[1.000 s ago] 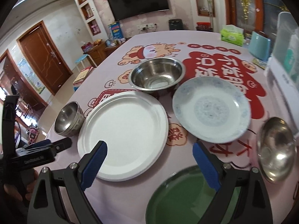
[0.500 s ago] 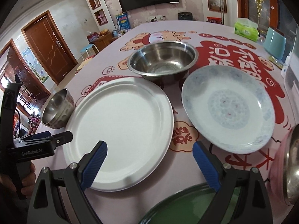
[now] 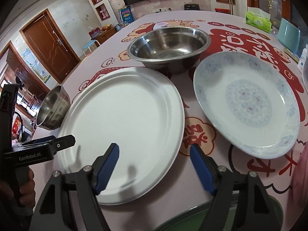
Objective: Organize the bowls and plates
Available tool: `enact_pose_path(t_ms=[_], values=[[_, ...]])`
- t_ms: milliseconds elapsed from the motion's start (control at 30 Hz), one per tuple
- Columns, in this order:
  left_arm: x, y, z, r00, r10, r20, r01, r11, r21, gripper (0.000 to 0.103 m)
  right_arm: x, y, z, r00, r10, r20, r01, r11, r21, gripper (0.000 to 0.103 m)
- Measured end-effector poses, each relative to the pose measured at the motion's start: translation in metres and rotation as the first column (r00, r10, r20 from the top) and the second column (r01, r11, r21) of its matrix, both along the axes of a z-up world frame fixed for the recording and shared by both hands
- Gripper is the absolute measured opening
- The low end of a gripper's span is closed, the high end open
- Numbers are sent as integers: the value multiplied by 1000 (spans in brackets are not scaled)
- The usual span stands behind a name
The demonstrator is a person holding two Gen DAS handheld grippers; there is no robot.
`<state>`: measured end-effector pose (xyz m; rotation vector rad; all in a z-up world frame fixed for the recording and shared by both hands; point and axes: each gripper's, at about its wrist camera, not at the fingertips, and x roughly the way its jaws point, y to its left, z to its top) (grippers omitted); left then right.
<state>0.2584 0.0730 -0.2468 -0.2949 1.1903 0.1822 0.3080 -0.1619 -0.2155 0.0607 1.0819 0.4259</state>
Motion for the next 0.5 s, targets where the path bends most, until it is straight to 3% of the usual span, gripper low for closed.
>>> enact_pose_path(t_ms=[333, 500], values=[[4, -5, 0, 999, -34, 13, 34, 999, 12, 53, 2, 0, -2, 1000, -10, 6, 10, 1000, 2, 46], [4, -10, 3, 998, -59, 13, 59, 998, -21, 43, 3, -4, -2, 999, -37, -3, 37, 999, -4, 33]])
